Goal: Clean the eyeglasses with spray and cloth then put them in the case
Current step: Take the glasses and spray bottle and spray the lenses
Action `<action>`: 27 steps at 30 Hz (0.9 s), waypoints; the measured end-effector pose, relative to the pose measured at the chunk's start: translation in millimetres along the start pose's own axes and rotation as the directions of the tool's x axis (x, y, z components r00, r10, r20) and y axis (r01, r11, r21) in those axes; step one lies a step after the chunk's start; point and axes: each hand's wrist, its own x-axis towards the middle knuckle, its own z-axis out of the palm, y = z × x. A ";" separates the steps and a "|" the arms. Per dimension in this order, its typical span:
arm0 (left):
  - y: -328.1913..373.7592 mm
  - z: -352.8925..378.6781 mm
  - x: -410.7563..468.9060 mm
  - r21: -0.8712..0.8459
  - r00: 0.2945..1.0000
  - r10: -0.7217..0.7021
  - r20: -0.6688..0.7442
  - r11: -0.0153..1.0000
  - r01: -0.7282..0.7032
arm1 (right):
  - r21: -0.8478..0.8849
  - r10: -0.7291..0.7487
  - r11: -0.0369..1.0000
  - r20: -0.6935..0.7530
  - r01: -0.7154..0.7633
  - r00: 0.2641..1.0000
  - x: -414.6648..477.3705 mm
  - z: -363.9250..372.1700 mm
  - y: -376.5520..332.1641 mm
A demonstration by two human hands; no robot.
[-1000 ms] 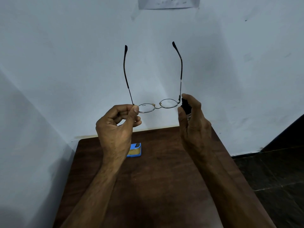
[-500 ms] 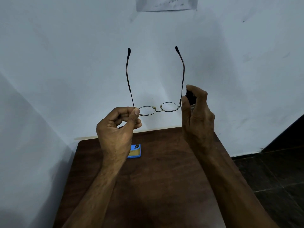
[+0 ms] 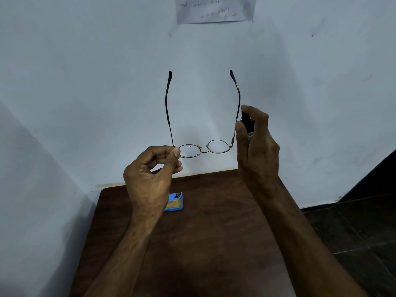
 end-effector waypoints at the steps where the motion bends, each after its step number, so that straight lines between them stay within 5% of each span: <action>1: -0.6 -0.8 -0.1 0.004 1.000 0.003 -0.001 1.000 -0.003 | -0.051 -0.007 0.999 -0.013 0.006 1.000 0.9 0.5 1.8; 27: -13.1 -9.9 5.4 0.088 0.997 0.067 0.024 0.994 -0.069 | -0.186 -0.017 0.982 0.074 0.031 0.997 45.1 0.7 -3.9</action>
